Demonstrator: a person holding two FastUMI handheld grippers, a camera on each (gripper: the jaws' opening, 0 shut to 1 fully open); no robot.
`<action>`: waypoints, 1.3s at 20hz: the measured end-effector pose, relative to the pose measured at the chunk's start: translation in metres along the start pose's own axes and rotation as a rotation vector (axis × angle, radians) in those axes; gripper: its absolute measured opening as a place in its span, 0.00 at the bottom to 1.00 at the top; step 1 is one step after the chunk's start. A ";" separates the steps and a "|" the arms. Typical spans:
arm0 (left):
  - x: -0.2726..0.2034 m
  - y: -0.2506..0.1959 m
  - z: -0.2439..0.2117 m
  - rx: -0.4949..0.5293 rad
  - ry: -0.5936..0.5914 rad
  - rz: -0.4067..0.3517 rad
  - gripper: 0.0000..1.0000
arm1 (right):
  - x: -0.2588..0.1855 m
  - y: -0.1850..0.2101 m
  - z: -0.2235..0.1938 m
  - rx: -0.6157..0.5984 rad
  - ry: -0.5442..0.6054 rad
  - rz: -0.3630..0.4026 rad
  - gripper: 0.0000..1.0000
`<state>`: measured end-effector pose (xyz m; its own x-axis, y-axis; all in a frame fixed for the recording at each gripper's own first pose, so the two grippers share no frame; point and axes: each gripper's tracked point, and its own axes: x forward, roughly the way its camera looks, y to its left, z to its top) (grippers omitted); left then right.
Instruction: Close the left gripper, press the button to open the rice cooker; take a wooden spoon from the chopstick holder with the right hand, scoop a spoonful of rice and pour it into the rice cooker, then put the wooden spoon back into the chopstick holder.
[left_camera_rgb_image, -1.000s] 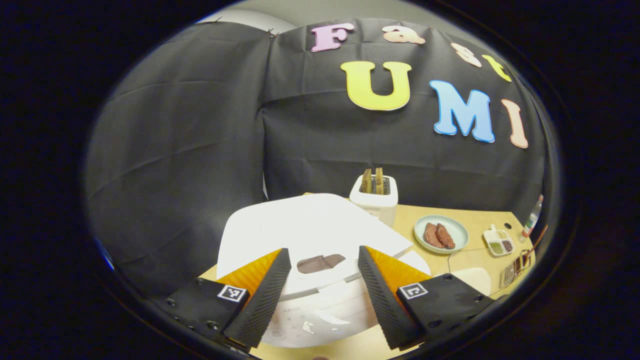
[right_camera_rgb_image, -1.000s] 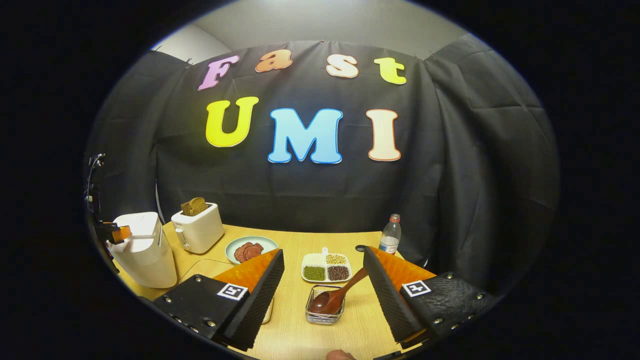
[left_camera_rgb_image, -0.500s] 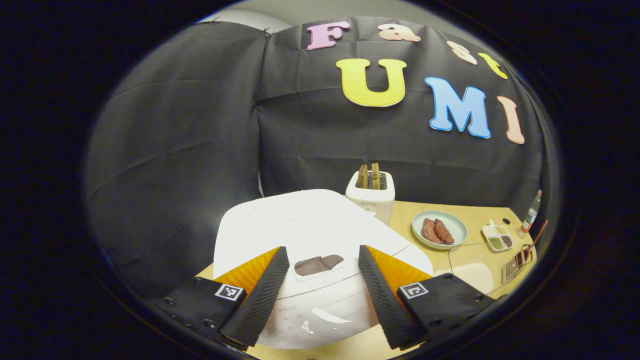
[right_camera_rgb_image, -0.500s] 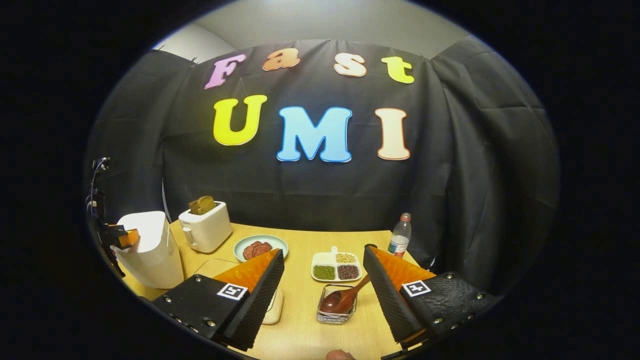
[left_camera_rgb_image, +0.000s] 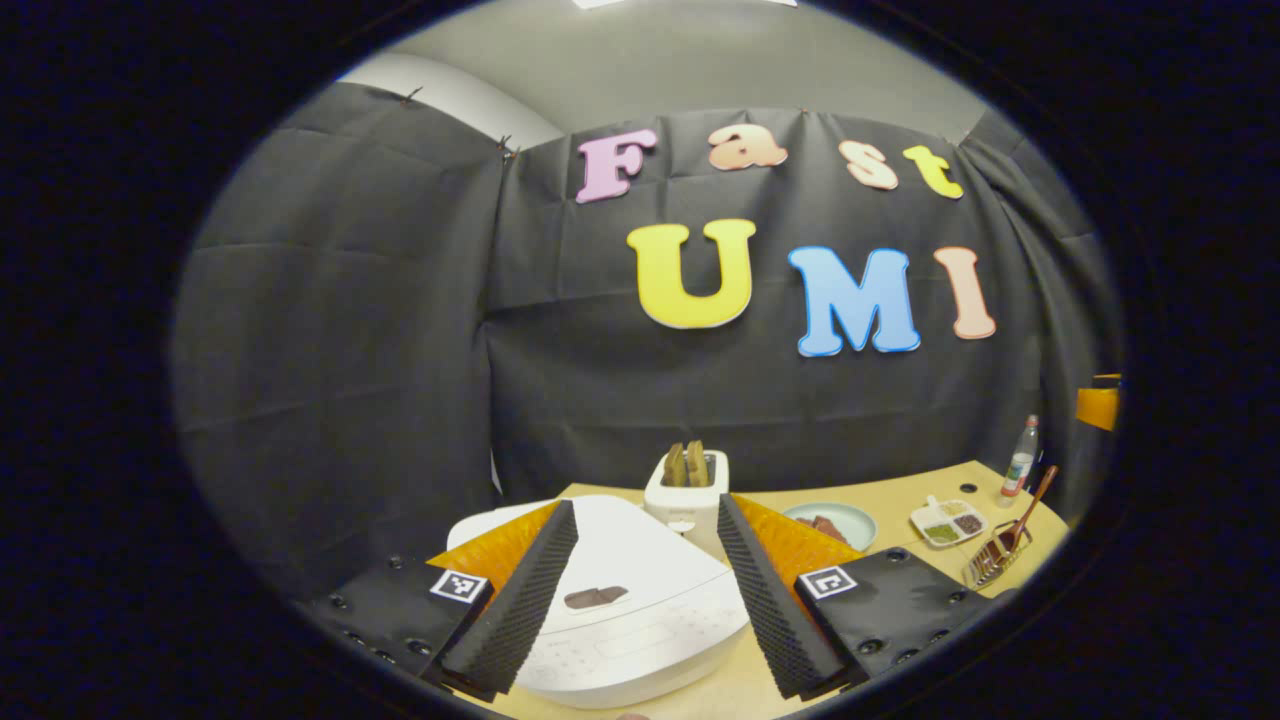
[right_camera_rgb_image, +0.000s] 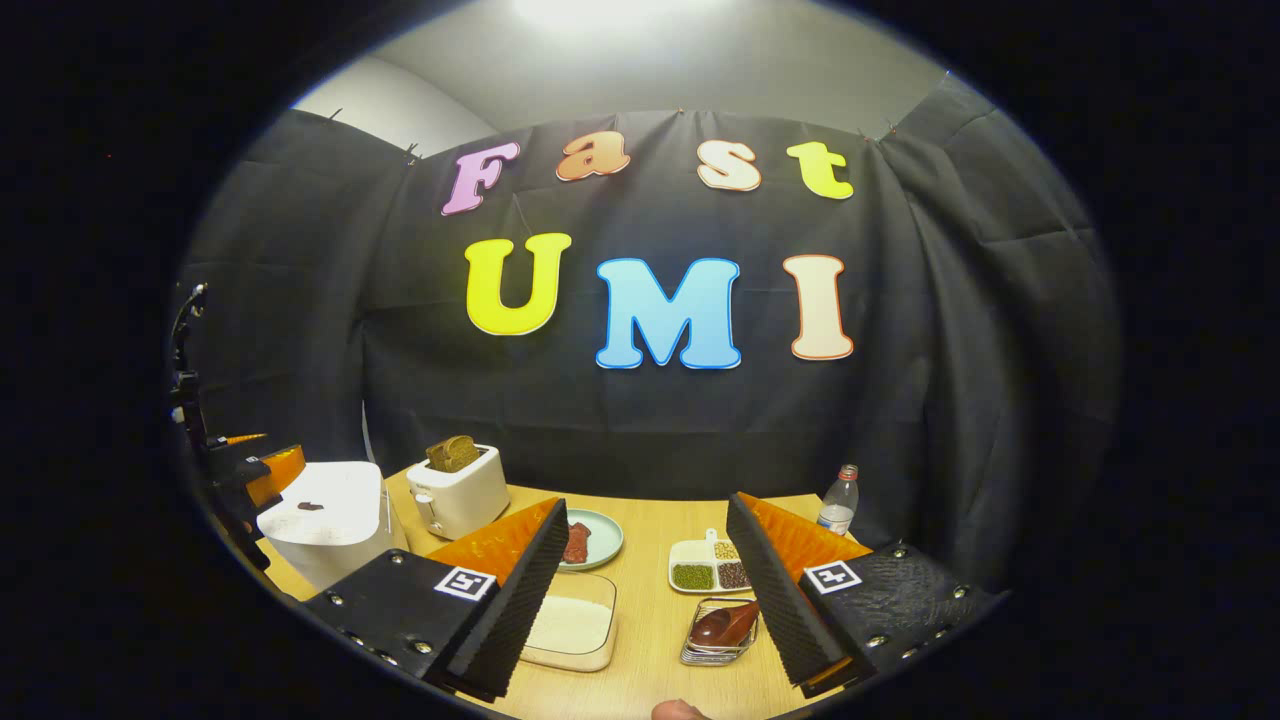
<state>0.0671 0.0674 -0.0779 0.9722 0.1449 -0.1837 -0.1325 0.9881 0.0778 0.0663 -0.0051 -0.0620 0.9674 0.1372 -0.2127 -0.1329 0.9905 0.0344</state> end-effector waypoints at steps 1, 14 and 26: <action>-0.007 -0.003 0.013 -0.005 -0.031 0.000 0.97 | -0.001 0.003 0.003 0.005 -0.014 0.003 0.97; -0.071 -0.029 0.055 -0.108 -0.115 -0.067 0.97 | -0.026 0.034 0.021 -0.038 -0.125 0.033 0.96; -0.094 -0.025 0.079 -0.064 -0.195 -0.084 0.99 | -0.036 0.048 0.031 -0.048 -0.153 0.037 0.96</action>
<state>-0.0062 0.0251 0.0145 0.9985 0.0550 0.0063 -0.0550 0.9985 0.0065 0.0319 0.0368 -0.0222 0.9827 0.1750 -0.0607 -0.1758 0.9844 -0.0075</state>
